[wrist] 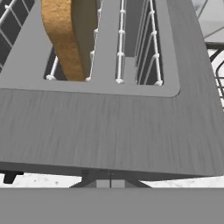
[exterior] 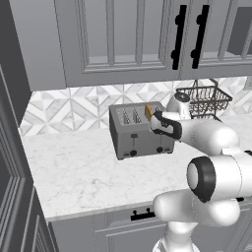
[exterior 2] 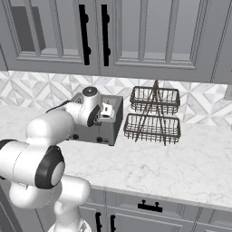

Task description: Start the toaster. Once the lever pops up, take the bread to the plate on the dining counter.

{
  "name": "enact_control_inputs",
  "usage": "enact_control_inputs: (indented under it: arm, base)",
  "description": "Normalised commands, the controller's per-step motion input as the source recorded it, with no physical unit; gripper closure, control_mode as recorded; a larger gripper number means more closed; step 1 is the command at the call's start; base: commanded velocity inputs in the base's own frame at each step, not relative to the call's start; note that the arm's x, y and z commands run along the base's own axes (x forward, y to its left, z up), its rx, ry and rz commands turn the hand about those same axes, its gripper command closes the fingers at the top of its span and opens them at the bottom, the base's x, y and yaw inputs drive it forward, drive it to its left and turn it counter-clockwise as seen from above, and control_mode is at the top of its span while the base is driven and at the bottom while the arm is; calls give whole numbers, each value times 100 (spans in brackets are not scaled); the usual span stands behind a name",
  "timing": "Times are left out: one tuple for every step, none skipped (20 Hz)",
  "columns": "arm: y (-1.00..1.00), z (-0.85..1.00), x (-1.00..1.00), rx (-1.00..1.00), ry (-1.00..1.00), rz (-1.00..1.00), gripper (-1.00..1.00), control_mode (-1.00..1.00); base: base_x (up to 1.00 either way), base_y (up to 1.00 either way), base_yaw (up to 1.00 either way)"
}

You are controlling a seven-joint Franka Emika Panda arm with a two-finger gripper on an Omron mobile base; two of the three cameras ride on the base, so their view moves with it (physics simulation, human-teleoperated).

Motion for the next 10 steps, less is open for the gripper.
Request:
enact_control_inputs:
  arm:
    - [0, -17, 12, 0, 0, 0, 100, -100]
    - [9, -22, 0, -1, 0, 0, 100, -100]
    - [9, -27, 3, -2, 0, 0, 100, -100]
    - [6, -26, 2, -1, 0, 0, 100, -100]
    - [6, -28, 5, -1, 0, 0, 100, -100]
    - [9, -32, 5, -2, 0, 0, 100, -100]
    - [11, -34, 3, -2, 0, 0, 100, -100]
    - [14, -44, 4, -2, 0, 0, 100, -100]
    - [14, -46, 0, -1, 0, 0, 100, -100]
    - [14, -57, 0, 0, 0, 0, 100, -100]
  base:
    - [0, 0, 0]
    - [0, 0, 0]
    - [0, 0, 0]
    - [0, 0, 0]
    - [0, 0, 0]
    - [0, 0, 0]
    - [0, 0, 0]
    - [0, 0, 0]
    - [0, 0, 0]
    - [0, 0, 0]
